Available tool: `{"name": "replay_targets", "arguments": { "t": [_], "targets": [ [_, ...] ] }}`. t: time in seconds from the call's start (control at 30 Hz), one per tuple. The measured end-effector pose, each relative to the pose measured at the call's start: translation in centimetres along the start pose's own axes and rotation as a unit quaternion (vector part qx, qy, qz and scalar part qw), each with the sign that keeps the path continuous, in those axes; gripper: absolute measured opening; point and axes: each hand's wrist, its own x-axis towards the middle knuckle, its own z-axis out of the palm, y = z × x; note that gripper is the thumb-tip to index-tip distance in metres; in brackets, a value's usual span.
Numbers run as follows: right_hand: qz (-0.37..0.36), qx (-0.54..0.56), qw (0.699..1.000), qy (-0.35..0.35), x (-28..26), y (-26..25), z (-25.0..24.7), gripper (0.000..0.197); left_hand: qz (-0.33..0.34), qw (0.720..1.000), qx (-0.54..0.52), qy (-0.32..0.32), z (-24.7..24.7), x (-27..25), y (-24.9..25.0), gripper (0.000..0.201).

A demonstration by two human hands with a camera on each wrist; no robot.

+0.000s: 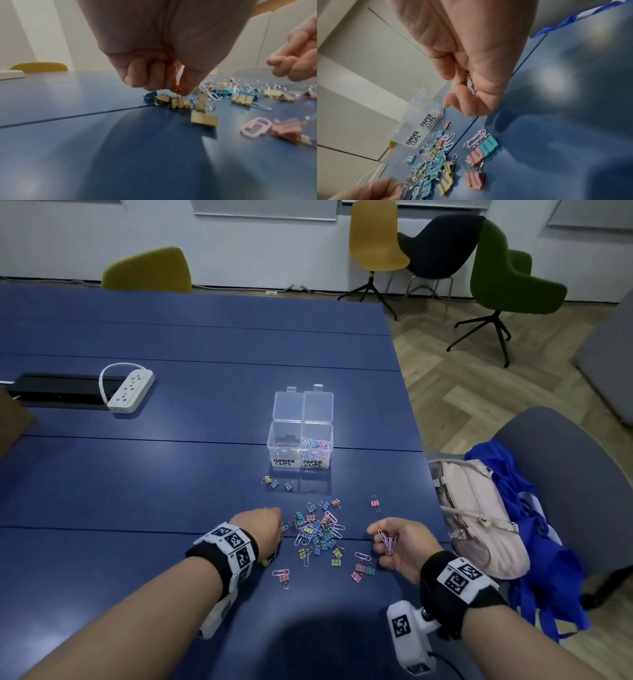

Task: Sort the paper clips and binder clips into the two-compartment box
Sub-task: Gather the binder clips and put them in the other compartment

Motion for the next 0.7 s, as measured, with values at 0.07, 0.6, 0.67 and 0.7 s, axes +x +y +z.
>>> {"name": "replay_targets", "arguments": {
  "t": [0.07, 0.6, 0.67, 0.7],
  "targets": [
    [-0.001, -0.043, 0.999, 0.018, 0.1, 0.1, -0.3, 0.022, -0.006, 0.995, -0.092, 0.031, -0.6, 0.0, 0.0, 0.019],
    [-0.146, -0.707, 0.692, -0.002, 1.0, 0.1, 1.4, 0.008, -0.094, 0.739, -0.66, -0.102, -0.8, -0.4, 1.7, 0.026],
    [-0.169, -0.704, 0.69, -0.01, 1.3, -0.1, 2.1, 0.007, -0.091, 0.89, -0.444, -0.049, -0.4, -0.1, 2.1, 0.031],
    [-0.181, -0.702, 0.689, -0.011, 1.5, -0.3, 2.6, 0.01, -0.083, 0.939, -0.334, -0.016, -0.2, -0.1, 2.3, 0.03]
  ]
}}
